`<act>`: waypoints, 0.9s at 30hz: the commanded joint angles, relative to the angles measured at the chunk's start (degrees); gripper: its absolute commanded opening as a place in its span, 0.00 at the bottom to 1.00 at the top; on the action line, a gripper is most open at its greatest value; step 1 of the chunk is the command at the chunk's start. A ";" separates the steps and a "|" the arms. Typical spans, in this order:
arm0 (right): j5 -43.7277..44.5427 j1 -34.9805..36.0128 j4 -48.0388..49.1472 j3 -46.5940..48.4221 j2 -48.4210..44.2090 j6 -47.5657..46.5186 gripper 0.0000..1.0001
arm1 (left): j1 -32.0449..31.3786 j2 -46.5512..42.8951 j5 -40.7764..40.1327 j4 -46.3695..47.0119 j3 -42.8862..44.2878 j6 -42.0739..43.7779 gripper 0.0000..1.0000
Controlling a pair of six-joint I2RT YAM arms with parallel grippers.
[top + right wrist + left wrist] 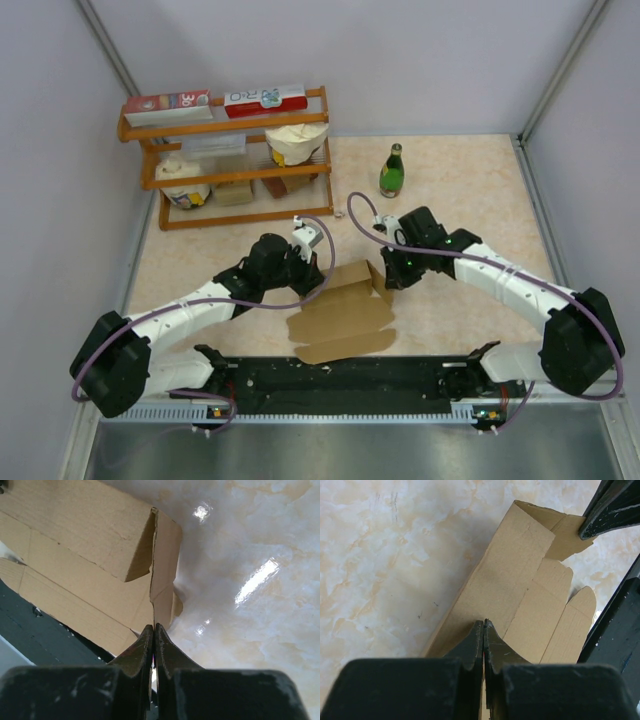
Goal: Fold the paper box
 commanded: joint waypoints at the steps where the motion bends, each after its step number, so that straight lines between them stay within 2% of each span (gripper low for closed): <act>1: -2.69 1.66 2.19 -0.59 -1.13 1.60 0.00 | -0.18 -0.23 -0.03 -0.34 -0.43 -0.14 0.00; 8: -4.79 2.54 5.70 -2.79 -0.96 2.74 0.02 | -0.27 -0.31 0.14 -0.52 -0.34 -0.32 0.00; 18: -7.52 2.98 13.08 -7.98 -3.85 4.06 0.28 | -0.18 -0.40 -0.12 -0.96 -0.43 -0.23 0.00; 27: -11.12 2.89 20.82 -10.97 -5.35 5.29 0.34 | -0.18 -0.14 -0.03 -0.96 -0.43 -0.32 0.00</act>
